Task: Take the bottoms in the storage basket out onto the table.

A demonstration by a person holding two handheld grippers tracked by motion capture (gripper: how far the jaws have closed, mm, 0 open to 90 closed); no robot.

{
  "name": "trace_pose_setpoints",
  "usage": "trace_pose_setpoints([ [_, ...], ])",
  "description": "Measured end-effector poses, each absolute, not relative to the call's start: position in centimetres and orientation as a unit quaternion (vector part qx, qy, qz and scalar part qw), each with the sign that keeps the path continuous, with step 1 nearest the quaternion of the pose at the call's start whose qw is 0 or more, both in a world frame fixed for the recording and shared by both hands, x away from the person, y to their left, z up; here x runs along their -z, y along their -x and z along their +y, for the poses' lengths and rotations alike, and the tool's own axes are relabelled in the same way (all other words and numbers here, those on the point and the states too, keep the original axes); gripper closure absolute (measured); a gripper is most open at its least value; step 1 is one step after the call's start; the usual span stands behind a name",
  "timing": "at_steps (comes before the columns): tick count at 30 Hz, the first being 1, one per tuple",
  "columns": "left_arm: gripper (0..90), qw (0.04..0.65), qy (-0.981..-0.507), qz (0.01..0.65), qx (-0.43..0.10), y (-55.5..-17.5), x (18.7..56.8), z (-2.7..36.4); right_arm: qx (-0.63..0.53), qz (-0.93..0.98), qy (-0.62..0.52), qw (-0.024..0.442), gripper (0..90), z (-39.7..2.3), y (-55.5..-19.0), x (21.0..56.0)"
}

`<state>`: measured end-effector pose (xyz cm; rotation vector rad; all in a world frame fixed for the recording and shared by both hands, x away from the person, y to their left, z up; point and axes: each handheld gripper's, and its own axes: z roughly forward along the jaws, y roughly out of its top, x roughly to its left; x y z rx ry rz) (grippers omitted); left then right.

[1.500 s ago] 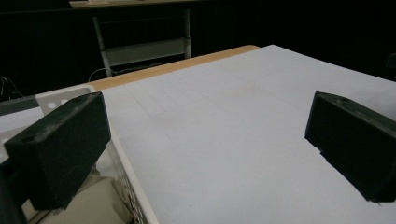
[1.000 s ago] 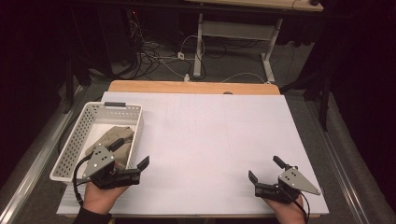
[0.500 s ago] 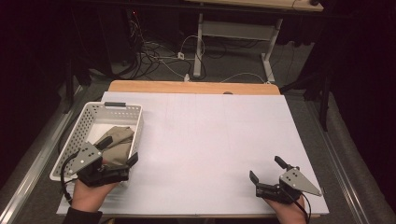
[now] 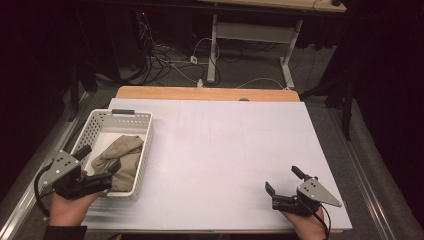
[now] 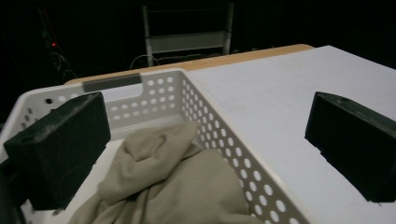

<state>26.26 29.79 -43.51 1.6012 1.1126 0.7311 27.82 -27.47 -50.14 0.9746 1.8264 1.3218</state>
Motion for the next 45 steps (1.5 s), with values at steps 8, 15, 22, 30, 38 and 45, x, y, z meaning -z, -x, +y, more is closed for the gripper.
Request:
trace_pose_setpoints([
  [8, 0.0, 0.506, -0.648, 0.482, -0.302, -26.3, 43.9, 31.6, -0.505, 0.700, -0.378, 0.335, 0.4, -27.4, -27.8, 50.2],
  [15, 0.0, 0.508, -0.650, 0.482, -0.294, -26.6, 44.3, 31.6, -0.504, 0.701, -0.377, 0.335, 0.4, -27.4, -27.8, 50.3],
  [22, 0.0, 0.510, -0.657, 0.474, -0.288, -26.8, 44.1, 31.2, -0.504, 0.701, -0.378, 0.335, 0.4, -27.6, -27.9, 50.3],
  [30, 0.0, 0.512, -0.658, 0.484, -0.265, -29.3, 43.3, 29.6, -0.502, 0.698, -0.382, 0.339, 0.4, -27.7, -27.7, 50.2],
  [38, 0.0, 0.432, -0.706, 0.506, -0.243, -32.8, 44.2, 28.7, -0.505, 0.697, -0.384, 0.335, 0.4, -27.7, -27.7, 50.2],
  [45, 0.0, 0.388, -0.734, 0.521, -0.199, -34.3, 44.5, 28.5, -0.504, 0.699, -0.382, 0.333, 0.4, -27.7, -27.7, 50.2],
])
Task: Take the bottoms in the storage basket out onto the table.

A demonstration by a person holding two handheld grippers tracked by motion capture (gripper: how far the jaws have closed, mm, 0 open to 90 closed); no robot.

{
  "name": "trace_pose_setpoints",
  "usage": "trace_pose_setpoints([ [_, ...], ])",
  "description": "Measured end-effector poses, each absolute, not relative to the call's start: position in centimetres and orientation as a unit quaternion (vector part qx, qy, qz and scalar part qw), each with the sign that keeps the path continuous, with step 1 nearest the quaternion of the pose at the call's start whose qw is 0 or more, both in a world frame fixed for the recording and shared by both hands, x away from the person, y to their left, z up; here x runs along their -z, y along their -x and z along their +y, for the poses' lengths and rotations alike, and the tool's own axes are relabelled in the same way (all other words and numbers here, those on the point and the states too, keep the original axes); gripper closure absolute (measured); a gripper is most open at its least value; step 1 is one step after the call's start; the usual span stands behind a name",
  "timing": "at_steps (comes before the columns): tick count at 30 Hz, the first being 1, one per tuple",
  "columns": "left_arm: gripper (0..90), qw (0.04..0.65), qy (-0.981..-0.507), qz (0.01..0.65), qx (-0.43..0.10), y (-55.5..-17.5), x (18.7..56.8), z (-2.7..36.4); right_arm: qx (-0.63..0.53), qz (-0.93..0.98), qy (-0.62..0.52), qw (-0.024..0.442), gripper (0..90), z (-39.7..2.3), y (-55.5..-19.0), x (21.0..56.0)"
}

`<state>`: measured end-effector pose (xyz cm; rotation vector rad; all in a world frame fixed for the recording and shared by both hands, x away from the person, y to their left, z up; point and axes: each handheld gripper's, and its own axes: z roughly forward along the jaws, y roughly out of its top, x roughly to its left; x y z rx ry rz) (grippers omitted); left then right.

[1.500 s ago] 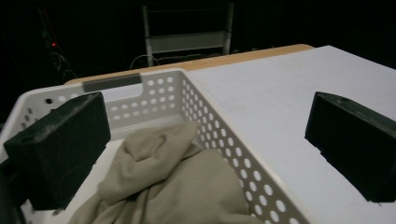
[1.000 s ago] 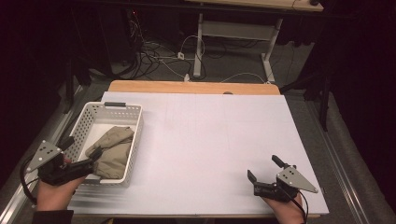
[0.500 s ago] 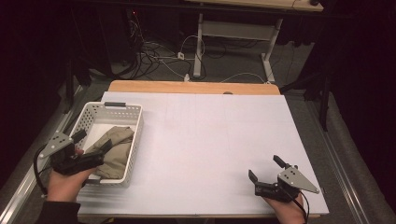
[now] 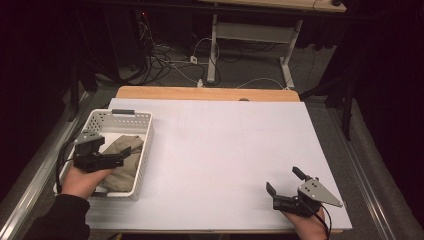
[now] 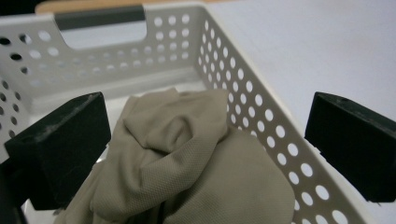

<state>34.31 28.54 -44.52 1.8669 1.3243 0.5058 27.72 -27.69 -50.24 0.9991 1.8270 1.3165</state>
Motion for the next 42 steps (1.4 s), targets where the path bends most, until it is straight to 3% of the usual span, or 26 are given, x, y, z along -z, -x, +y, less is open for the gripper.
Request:
trace_pose_setpoints([
  [21, 0.0, 0.196, -0.818, 0.529, -0.108, -37.1, 45.6, 26.3, -0.506, 0.701, -0.379, 0.329, 0.4, -27.6, -27.7, 50.2],
  [32, 0.0, 0.116, -0.837, 0.533, -0.037, -38.6, 46.7, 26.3, -0.504, 0.705, -0.376, 0.327, 0.4, -27.4, -27.7, 50.3],
  [42, 0.0, 0.081, -0.832, 0.549, 0.015, -40.4, 47.8, 26.7, -0.502, 0.709, -0.374, 0.325, 0.4, -27.2, -27.7, 50.3],
])
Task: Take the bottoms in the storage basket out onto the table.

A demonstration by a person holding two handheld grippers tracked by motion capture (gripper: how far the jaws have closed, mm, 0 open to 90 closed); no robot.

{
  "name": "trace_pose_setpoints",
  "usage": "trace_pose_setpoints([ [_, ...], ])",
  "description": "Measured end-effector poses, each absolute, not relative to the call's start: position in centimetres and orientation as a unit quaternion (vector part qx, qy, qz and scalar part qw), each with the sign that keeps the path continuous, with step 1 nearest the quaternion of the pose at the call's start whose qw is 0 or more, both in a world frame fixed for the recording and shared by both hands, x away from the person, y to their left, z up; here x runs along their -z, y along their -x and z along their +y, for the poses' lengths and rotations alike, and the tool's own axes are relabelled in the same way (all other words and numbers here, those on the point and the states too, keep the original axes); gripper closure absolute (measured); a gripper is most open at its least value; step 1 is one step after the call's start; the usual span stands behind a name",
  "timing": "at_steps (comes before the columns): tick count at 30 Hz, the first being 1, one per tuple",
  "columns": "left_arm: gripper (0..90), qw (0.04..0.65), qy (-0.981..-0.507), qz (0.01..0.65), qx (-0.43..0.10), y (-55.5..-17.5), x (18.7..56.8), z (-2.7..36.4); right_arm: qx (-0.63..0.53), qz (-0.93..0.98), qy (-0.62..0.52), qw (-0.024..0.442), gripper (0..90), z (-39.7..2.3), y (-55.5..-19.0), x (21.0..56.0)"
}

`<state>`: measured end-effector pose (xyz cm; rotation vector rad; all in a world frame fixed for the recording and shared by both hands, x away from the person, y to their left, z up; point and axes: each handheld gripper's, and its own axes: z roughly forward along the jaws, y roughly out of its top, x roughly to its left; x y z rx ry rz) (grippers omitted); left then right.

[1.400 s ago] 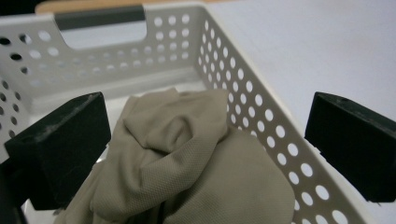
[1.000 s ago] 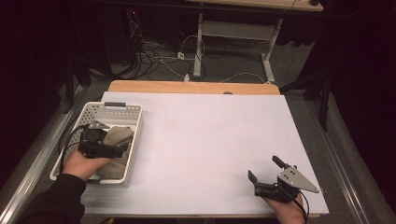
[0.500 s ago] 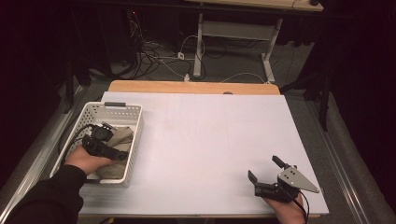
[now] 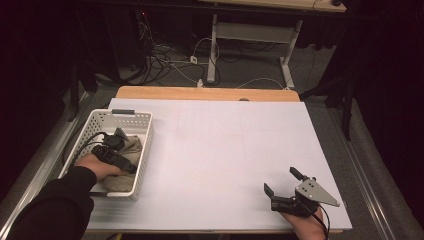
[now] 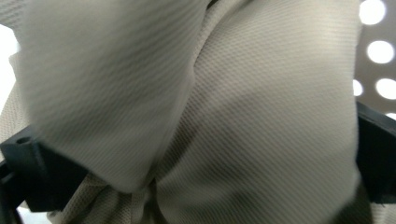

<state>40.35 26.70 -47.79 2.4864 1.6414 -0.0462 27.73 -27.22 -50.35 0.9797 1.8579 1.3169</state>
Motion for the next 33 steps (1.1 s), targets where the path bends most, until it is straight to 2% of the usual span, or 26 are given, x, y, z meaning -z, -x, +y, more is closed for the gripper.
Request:
trace_pose_setpoints([
  [10, 0.0, 0.032, -0.835, 0.549, 0.022, -41.3, 48.8, 25.8, -0.500, 0.714, -0.370, 0.322, 0.4, -26.9, -27.8, 50.5],
  [17, 0.4, 0.024, -0.835, 0.550, 0.016, -41.3, 48.8, 25.4, -0.501, 0.714, -0.368, 0.322, 0.4, -26.8, -27.8, 50.5],
  [22, 20.7, 0.046, -0.843, 0.536, 0.003, -40.8, 48.1, 25.4, -0.502, 0.713, -0.369, 0.322, 0.4, -26.9, -27.8, 50.5],
  [23, 20.7, 0.049, -0.843, 0.535, 0.002, -40.7, 48.0, 25.4, -0.502, 0.713, -0.369, 0.322, 0.4, -26.9, -27.8, 50.5],
  [24, 26.7, 0.053, -0.844, 0.534, 0.000, -40.7, 47.9, 25.5, -0.501, 0.714, -0.368, 0.322, 0.4, -26.9, -27.8, 50.5],
  [33, 47.0, 0.076, -0.851, 0.519, -0.009, -40.5, 47.7, 25.8, -0.499, 0.717, -0.366, 0.321, 0.4, -26.7, -27.8, 50.5],
])
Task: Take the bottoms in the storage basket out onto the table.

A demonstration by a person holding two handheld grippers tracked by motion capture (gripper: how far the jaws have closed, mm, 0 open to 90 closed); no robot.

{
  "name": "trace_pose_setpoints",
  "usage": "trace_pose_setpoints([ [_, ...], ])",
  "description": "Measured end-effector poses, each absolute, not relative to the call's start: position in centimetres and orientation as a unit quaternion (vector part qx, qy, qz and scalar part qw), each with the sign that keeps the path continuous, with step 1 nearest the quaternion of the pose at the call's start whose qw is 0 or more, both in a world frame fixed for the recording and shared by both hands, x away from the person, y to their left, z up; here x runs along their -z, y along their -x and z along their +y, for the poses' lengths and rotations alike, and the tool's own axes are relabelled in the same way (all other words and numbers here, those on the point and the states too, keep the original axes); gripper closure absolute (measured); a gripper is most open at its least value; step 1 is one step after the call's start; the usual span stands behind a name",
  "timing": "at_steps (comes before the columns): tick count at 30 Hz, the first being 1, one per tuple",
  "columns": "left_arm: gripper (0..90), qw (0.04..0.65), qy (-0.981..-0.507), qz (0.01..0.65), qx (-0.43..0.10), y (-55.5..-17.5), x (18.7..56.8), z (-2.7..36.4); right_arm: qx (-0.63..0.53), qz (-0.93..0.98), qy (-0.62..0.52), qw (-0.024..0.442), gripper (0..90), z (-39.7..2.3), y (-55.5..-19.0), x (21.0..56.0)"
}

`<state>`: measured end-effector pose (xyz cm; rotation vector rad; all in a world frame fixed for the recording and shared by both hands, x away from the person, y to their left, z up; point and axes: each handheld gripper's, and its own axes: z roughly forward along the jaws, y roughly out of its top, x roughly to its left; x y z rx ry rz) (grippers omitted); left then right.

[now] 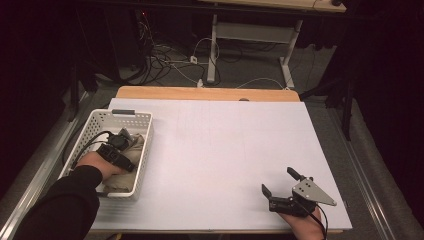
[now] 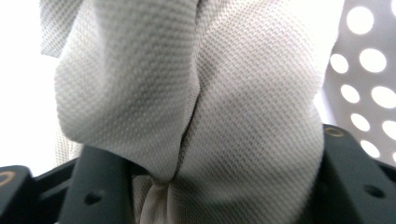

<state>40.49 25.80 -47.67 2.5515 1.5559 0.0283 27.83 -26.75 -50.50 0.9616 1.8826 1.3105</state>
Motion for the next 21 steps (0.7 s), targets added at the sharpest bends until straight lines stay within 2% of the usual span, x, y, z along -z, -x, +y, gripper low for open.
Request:
trace_pose_setpoints([
  [15, 53.3, 0.095, -0.842, 0.531, -0.009, -40.3, 47.2, 26.0, -0.501, 0.718, -0.363, 0.318, 0.4, -26.6, -27.8, 50.5],
  [16, 53.5, 0.090, -0.834, 0.544, 0.010, -40.4, 47.0, 26.0, -0.501, 0.719, -0.362, 0.318, 0.4, -26.5, -27.8, 50.5],
  [21, 54.1, 0.076, -0.831, 0.551, 0.032, -40.5, 46.4, 25.7, -0.500, 0.721, -0.361, 0.316, 0.4, -26.4, -27.8, 50.5],
])
